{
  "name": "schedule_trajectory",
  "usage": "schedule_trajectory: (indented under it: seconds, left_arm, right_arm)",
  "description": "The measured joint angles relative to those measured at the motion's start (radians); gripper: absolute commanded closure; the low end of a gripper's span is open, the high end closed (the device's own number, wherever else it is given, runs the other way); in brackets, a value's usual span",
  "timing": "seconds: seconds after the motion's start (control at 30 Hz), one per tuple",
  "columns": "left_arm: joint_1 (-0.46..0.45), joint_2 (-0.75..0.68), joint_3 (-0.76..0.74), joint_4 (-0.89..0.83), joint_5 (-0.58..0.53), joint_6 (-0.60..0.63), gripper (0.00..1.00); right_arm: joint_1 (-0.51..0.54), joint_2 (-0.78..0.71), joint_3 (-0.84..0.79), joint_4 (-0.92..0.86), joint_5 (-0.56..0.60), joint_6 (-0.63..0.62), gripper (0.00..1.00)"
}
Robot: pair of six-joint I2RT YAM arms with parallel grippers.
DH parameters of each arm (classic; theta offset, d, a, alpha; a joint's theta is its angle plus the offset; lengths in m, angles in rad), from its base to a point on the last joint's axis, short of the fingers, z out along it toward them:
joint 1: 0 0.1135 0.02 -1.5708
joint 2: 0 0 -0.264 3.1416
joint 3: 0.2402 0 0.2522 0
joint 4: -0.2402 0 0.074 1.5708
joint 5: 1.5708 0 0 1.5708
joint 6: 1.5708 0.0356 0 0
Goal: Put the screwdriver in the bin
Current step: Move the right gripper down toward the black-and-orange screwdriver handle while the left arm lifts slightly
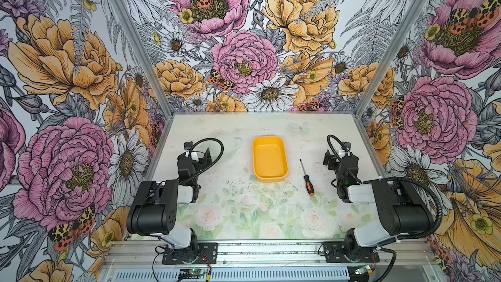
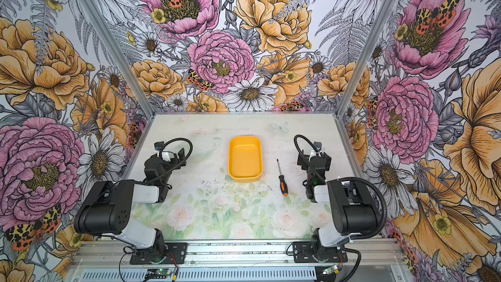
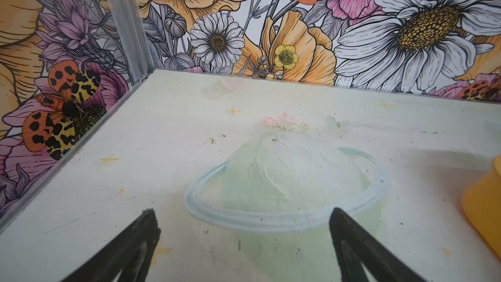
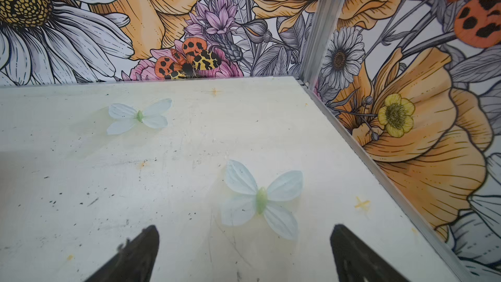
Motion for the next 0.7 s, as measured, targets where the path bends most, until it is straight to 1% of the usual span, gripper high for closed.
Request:
schedule_trajectory:
  seconds: [0.17,0.2,0.23,0.27,0.3,0.37,0.43,0.5,0.57,0.63,0.7]
  left_arm:
    - [0.0,0.0,0.0,0.0,0.0,0.0,0.01]
    - [0.0,0.0,0.0,0.0,-0.001,0.0,0.01]
    - [0.0,0.0,0.0,0.001,-0.003,0.0,0.01]
    - [-0.002,-0.003,0.0,0.002,-0.003,0.001,0.01]
    - [-0.005,-0.013,-0.002,-0.002,-0.003,0.006,0.01]
    - [-0.015,-0.063,-0.008,-0.032,-0.003,0.019,0.01]
    - [-0.031,-0.157,-0.003,-0.099,0.002,0.034,0.01]
    - [-0.045,-0.254,0.032,-0.211,0.018,0.041,0.01]
    - [-0.058,-0.323,0.092,-0.318,0.043,0.038,0.01]
    - [-0.071,-0.369,0.146,-0.399,0.071,0.022,0.01]
    - [-0.097,-0.409,0.181,-0.469,0.104,-0.006,0.01]
  right_arm:
    - [0.0,0.0,0.0,0.0,0.0,0.0,0.01]
    - [-0.004,0.0,0.0,0.0,-0.001,0.0,0.02]
    - [-0.008,0.0,0.0,0.0,-0.005,0.001,0.13]
    - [-0.009,0.0,0.0,0.0,-0.007,-0.004,0.19]
    - [-0.01,0.0,0.0,0.0,-0.007,-0.003,0.2]
    - [-0.007,-0.002,0.0,-0.003,0.003,0.001,0.2]
    - [0.002,-0.023,0.013,-0.057,0.021,0.001,0.15]
    - [0.015,-0.078,0.051,-0.171,0.04,-0.001,0.11]
    - [0.026,-0.145,0.108,-0.285,0.047,0.002,0.09]
    - [0.038,-0.219,0.175,-0.399,0.048,0.004,0.07]
    - [0.047,-0.291,0.243,-0.526,0.024,0.029,0.06]
